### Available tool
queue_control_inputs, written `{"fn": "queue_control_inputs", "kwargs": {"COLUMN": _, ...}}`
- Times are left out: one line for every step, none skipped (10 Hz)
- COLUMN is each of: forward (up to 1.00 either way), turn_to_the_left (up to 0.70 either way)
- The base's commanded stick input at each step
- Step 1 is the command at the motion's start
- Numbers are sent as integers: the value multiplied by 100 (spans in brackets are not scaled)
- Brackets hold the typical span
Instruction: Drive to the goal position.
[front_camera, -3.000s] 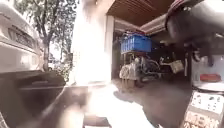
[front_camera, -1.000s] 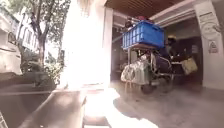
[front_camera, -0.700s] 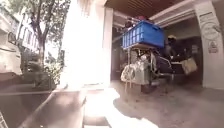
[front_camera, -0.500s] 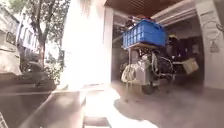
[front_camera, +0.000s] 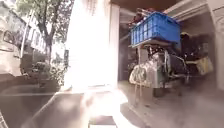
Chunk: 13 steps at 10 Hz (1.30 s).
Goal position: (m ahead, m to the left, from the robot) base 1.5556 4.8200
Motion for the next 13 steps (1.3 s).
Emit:
{"fn": "queue_control_inputs", "kwargs": {"forward": 45, "turn_to_the_left": 27}}
{"fn": "queue_control_inputs", "kwargs": {"forward": 45, "turn_to_the_left": 27}}
{"fn": "queue_control_inputs", "kwargs": {"forward": 45, "turn_to_the_left": 27}}
{"fn": "queue_control_inputs", "kwargs": {"forward": 45, "turn_to_the_left": 4}}
{"fn": "queue_control_inputs", "kwargs": {"forward": 45, "turn_to_the_left": 0}}
{"fn": "queue_control_inputs", "kwargs": {"forward": 45, "turn_to_the_left": 0}}
{"fn": "queue_control_inputs", "kwargs": {"forward": 45, "turn_to_the_left": 0}}
{"fn": "queue_control_inputs", "kwargs": {"forward": 45, "turn_to_the_left": 0}}
{"fn": "queue_control_inputs", "kwargs": {"forward": 45, "turn_to_the_left": 0}}
{"fn": "queue_control_inputs", "kwargs": {"forward": 45, "turn_to_the_left": 0}}
{"fn": "queue_control_inputs", "kwargs": {"forward": 45, "turn_to_the_left": 0}}
{"fn": "queue_control_inputs", "kwargs": {"forward": 45, "turn_to_the_left": 0}}
{"fn": "queue_control_inputs", "kwargs": {"forward": 45, "turn_to_the_left": 0}}
